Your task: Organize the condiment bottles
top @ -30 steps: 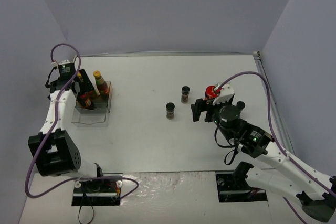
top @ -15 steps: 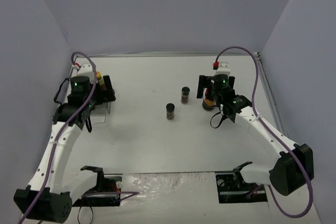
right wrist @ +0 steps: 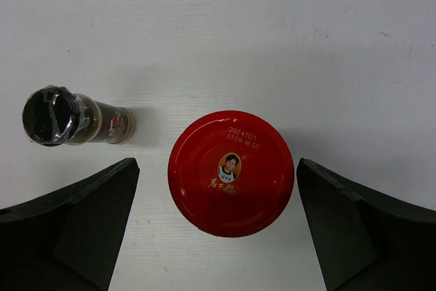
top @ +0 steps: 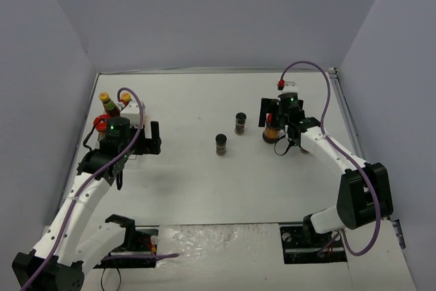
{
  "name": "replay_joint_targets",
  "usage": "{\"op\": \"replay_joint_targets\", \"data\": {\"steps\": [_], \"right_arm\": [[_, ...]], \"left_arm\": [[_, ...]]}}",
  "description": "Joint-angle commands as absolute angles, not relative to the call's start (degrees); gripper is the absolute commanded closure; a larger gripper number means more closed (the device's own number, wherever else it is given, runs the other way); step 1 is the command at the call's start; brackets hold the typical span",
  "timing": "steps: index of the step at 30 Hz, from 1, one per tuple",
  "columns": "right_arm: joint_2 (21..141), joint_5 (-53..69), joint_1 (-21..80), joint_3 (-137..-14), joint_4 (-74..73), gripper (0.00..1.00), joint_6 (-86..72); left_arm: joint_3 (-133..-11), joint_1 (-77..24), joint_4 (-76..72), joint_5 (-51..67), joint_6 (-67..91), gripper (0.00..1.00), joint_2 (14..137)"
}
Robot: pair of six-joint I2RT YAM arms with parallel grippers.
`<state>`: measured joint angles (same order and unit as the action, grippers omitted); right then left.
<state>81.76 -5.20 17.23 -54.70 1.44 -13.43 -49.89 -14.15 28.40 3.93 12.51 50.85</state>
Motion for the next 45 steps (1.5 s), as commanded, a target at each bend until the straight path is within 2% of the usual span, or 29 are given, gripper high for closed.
{"op": "replay_joint_targets", "data": {"steps": [1,8,11,13,24,30,32,37,41,42,45], "right_arm": [[83.71,-3.53,16.65,-53.37,6.46,0.04,-12.52],[84.99,-2.20,15.91,-51.50,8.35,0.11,-12.57],[85.20,-1.99,15.91,-51.04,9.11,0.24,-12.04],[84.64,-2.11,15.91,-50.98,9.31,0.28,-11.60],[83.85,-2.38,15.82,-50.98,10.46,0.25,-9.84],[84.09,-2.97,15.90,-51.32,10.72,0.30,-9.49],[83.82,-3.35,15.84,-51.26,10.87,0.38,-9.35],[81.96,-3.53,15.88,-51.41,10.05,0.73,-8.13],[77.71,-3.14,16.89,-52.30,7.99,0.96,-6.91],[76.38,-3.20,17.53,-52.73,7.20,1.00,-6.50],[72.76,-4.25,21.10,-54.94,4.38,1.00,-5.39]], "left_arm": [[-52.38,-14.41,25.37,1.86,11.38,0.03,50.70],[-52.21,-14.41,25.58,0.53,11.16,0.03,50.54],[-52.21,-14.41,25.58,0.64,11.25,0.03,50.65],[-52.21,-14.41,25.49,0.79,11.34,0.03,50.80],[-52.21,-14.41,25.49,0.79,11.25,0.03,51.07],[-52.21,-14.41,25.57,0.97,11.25,0.03,51.41],[-52.28,-14.41,25.58,0.89,11.32,0.03,51.56],[-52.29,-14.41,25.58,0.88,11.31,0.03,51.50],[-52.29,-14.41,25.51,0.79,11.25,0.03,51.42],[-52.29,-14.41,25.49,0.79,11.25,0.03,51.43],[-52.29,-14.41,25.49,0.70,11.34,0.03,51.50]]}}
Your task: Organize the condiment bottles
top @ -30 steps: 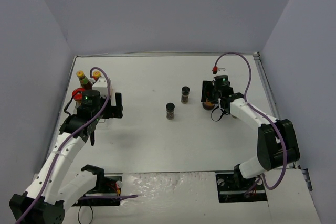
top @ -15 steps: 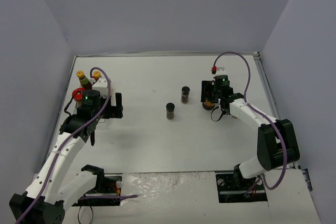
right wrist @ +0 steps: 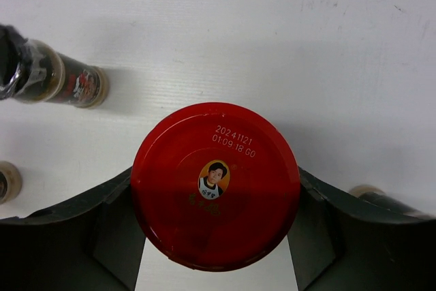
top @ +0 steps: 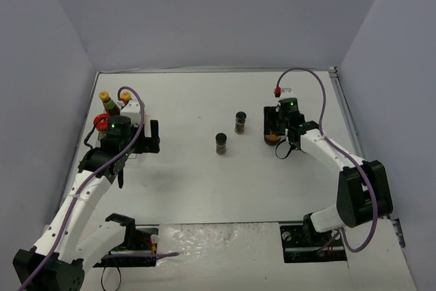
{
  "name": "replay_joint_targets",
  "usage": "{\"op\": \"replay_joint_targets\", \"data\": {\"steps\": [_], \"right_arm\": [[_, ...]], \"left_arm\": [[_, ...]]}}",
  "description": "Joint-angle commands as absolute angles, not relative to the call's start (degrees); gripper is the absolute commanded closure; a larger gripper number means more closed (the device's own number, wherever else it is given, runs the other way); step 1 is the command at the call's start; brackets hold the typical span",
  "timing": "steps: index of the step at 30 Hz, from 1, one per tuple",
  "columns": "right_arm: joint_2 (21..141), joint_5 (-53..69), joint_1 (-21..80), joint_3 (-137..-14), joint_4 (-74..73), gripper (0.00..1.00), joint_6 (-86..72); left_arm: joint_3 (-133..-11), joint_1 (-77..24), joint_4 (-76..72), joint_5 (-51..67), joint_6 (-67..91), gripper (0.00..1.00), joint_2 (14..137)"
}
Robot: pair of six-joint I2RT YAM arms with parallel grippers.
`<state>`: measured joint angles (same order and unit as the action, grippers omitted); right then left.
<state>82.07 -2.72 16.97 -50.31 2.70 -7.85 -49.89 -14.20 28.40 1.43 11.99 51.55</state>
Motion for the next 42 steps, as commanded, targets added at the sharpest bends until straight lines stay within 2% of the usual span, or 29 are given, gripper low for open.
{"op": "replay_joint_targets", "data": {"steps": [1,9,16,20,31,38,40,42], "right_arm": [[71.76,-4.69,22.58,-55.79,3.38,1.00,-5.13],[70.16,-2.61,34.96,-65.98,0.26,1.00,-3.85],[80.06,2.64,43.52,-79.77,0.26,1.00,-1.42],[88.28,6.52,44.90,-85.16,1.71,1.00,-0.53],[107.85,13.78,45.71,-90.34,12.23,1.00,2.99],[112.68,13.90,46.41,-87.96,17.70,1.00,4.04],[112.74,14.10,46.43,-85.65,20.15,0.94,3.93],[112.58,13.85,46.49,-84.66,20.55,0.82,3.77]], "left_arm": [[-52.29,-14.41,25.49,0.62,11.42,0.03,51.50],[-52.73,-14.33,26.28,-1.93,11.70,0.03,51.59],[-52.99,-14.22,27.79,-8.54,12.69,0.03,50.47],[-52.91,-13.81,28.20,-11.65,13.26,0.03,49.49],[-52.91,-13.27,28.30,-12.91,13.54,0.03,49.05],[-52.91,-13.27,27.93,-11.56,13.44,0.03,49.49],[-52.77,-13.27,27.49,-10.20,13.36,0.03,49.66],[-52.57,-13.27,27.05,-8.44,13.31,0.03,49.73]]}}
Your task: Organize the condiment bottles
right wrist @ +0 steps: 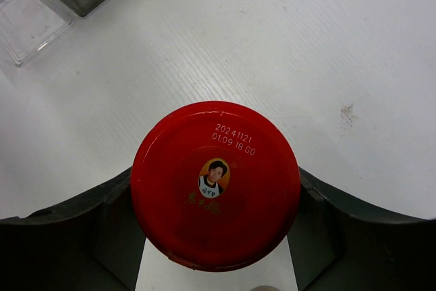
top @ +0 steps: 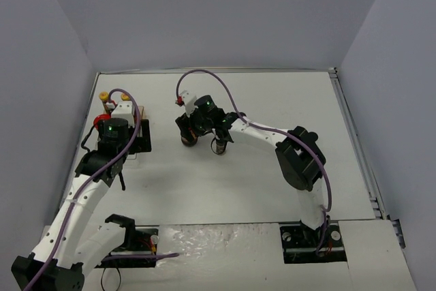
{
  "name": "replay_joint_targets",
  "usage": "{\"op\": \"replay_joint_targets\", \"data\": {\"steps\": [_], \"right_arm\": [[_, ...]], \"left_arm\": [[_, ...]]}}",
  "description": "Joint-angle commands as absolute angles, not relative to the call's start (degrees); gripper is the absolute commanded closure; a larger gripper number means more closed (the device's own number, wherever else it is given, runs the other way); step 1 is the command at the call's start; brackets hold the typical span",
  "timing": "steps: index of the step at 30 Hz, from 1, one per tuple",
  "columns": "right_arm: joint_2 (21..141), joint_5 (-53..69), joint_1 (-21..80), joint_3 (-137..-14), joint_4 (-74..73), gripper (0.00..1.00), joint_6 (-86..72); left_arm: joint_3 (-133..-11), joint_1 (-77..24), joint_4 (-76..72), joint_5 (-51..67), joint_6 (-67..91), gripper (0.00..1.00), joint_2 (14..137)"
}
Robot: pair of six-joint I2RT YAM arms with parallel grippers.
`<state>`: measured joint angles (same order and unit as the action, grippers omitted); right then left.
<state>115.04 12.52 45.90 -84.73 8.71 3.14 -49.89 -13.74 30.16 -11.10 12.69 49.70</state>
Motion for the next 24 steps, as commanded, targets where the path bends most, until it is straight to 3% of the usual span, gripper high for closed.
{"op": "replay_joint_targets", "data": {"steps": [1,3,4,11,15,24], "right_arm": [[112.44,13.68,46.49,-84.32,20.42,0.75,3.63],[112.29,13.36,46.51,-84.01,20.24,0.66,3.50],[112.15,12.86,46.61,-84.01,19.84,0.54,3.47],[112.00,11.51,47.36,-87.19,15.42,0.28,4.13],[109.16,12.38,47.46,-86.67,14.37,0.03,4.04],[90.17,5.10,47.49,-75.86,8.89,0.00,3.68]], "left_arm": [[-52.47,-13.27,26.77,-7.67,13.24,0.03,49.84],[-52.40,-13.27,26.53,-6.78,13.18,0.03,50.17],[-52.48,-13.27,26.44,-5.49,13.18,0.03,50.59],[-52.38,-13.27,25.52,-2.59,12.93,0.03,50.65],[-51.86,-13.35,24.35,0.88,12.74,0.03,50.27],[-59.79,-13.81,26.84,6.91,14.17,0.03,55.10]]}}
